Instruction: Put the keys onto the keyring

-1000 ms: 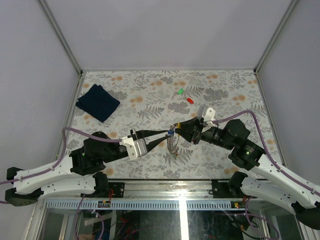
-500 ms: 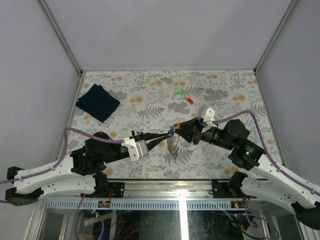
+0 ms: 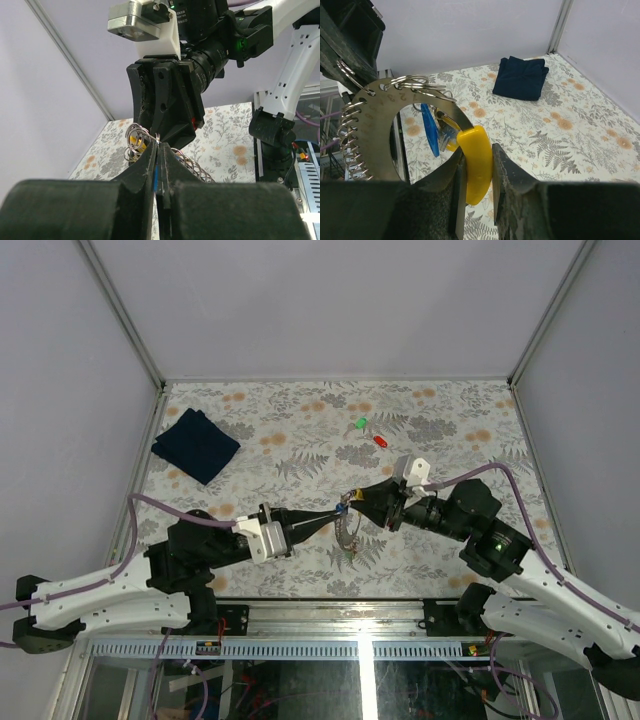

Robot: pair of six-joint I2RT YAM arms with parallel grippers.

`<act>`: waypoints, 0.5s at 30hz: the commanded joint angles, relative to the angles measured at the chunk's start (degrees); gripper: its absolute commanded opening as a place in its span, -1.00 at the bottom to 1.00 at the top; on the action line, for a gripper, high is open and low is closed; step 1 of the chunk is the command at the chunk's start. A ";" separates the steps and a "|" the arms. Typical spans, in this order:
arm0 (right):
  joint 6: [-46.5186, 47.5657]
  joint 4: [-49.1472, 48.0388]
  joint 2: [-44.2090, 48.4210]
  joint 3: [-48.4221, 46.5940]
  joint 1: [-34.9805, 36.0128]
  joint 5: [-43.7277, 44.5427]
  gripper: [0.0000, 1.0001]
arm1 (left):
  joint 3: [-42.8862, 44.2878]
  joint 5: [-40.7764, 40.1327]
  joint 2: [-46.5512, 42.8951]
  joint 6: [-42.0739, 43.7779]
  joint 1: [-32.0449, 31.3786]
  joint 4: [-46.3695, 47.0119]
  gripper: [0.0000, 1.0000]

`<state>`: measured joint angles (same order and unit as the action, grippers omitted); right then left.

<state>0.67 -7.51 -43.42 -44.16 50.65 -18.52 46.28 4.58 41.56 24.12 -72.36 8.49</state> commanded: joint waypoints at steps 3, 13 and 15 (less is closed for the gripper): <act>4.17 3.18 3.78 -6.48 0.22 -0.85 -0.36 | -2.60 0.78 -0.28 -5.15 -0.07 14.65 -1.00; 9.61 14.87 6.38 -12.62 0.23 -5.63 -0.02 | -7.78 -1.87 -0.97 -11.39 -0.08 25.17 -1.00; 8.20 13.64 6.18 -13.16 0.23 -8.47 -0.13 | -8.40 -2.15 -0.97 -12.20 -0.02 26.59 -1.00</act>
<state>8.56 5.10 -36.71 -54.48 50.63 -22.20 38.54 4.38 41.58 15.00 -72.36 23.49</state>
